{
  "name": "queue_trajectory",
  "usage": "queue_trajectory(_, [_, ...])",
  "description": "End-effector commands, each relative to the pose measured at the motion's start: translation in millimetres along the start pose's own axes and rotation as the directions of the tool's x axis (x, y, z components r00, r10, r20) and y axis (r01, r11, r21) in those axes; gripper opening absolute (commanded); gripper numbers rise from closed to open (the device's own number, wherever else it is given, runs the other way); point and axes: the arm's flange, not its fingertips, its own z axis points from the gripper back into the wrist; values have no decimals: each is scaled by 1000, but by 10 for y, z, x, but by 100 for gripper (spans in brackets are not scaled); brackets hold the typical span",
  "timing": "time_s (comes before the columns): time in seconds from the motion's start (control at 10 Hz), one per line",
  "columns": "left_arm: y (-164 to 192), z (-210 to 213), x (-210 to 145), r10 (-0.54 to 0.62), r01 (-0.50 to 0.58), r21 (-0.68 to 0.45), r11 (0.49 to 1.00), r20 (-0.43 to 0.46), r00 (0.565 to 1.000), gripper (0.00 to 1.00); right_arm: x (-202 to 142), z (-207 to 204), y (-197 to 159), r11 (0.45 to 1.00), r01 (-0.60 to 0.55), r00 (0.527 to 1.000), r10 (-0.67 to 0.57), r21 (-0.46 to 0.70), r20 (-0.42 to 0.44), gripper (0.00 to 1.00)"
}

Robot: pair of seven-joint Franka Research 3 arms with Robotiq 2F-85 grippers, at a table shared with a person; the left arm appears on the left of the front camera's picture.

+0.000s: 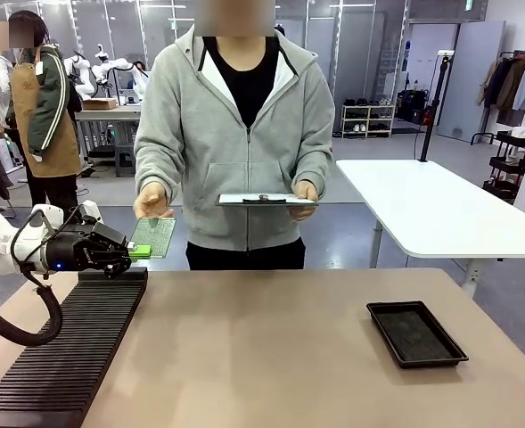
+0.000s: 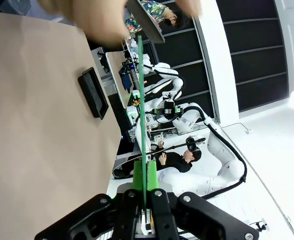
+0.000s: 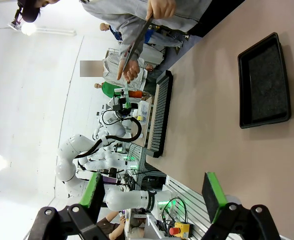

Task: Inspect the PCB.
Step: Release the Blank PCB you were holding.

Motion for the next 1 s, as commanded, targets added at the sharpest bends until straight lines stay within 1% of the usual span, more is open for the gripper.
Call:
queue_trajectory(0.0, [-2,-11,-9,0,0,9,1000,4,1000,4,-7,4,5,1000,-1,1000,1,4,0,100])
queue_trajectory(0.9, [-2,-11,-9,0,0,9,1000,4,1000,4,-7,4,5,1000,-1,1000,1,4,0,100])
